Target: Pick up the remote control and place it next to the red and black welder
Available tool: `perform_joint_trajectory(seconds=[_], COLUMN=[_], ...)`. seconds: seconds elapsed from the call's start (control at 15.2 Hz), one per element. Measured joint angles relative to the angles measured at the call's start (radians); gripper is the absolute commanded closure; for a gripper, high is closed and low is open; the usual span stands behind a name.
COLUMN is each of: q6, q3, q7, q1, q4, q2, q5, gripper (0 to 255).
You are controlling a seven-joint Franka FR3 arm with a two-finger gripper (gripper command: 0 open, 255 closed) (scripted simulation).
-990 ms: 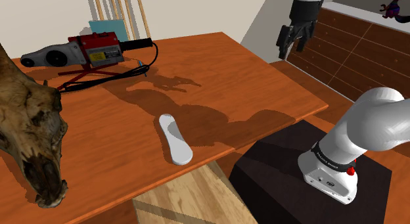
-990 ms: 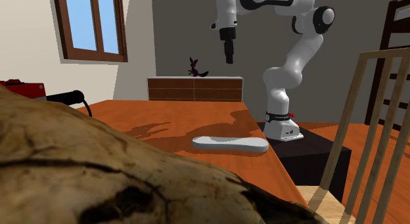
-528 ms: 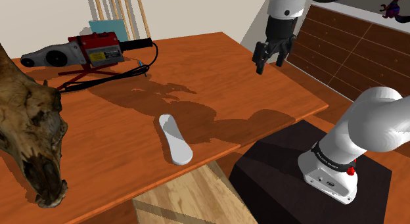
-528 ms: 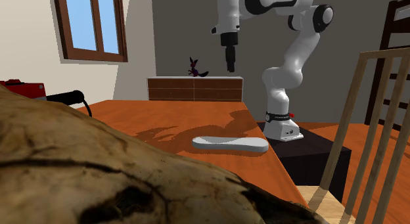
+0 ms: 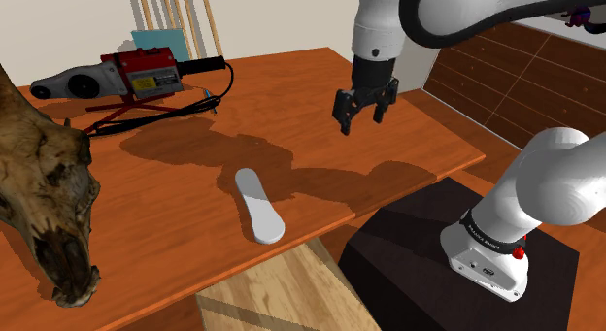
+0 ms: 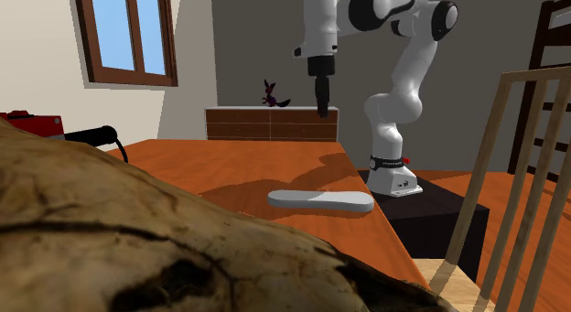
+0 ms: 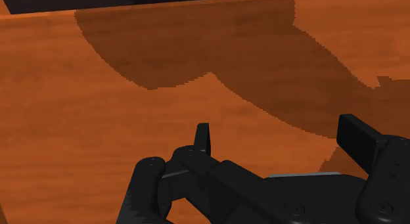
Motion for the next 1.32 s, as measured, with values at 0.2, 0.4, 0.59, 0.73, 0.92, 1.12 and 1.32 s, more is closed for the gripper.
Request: perform_joint_trajectory(seconds=[0.2, 0.4, 0.59, 0.73, 0.92, 1.12, 1.32], q6=[0.067, 0.126, 0.184, 0.217, 0.252, 0.277, 0.278], q3=[0.06, 0.115, 0.175, 0.206, 0.243, 0.263, 0.262], q7=[0.074, 0.149, 0.242, 0.302, 0.396, 0.493, 0.588], q1=[0.01, 0.012, 0.017, 0.02, 0.033, 0.061, 0.109], q4=[0.018, 0.067, 0.127, 0.167, 0.243, 0.325, 0.444], q2=[0.074, 0.171, 0.283, 0.357, 0.472, 0.593, 0.732], q5=[0.009, -0.005, -0.037, -0.07, -0.136, -0.216, -0.308], gripper=[0, 0, 0, 0, 0, 0, 0])
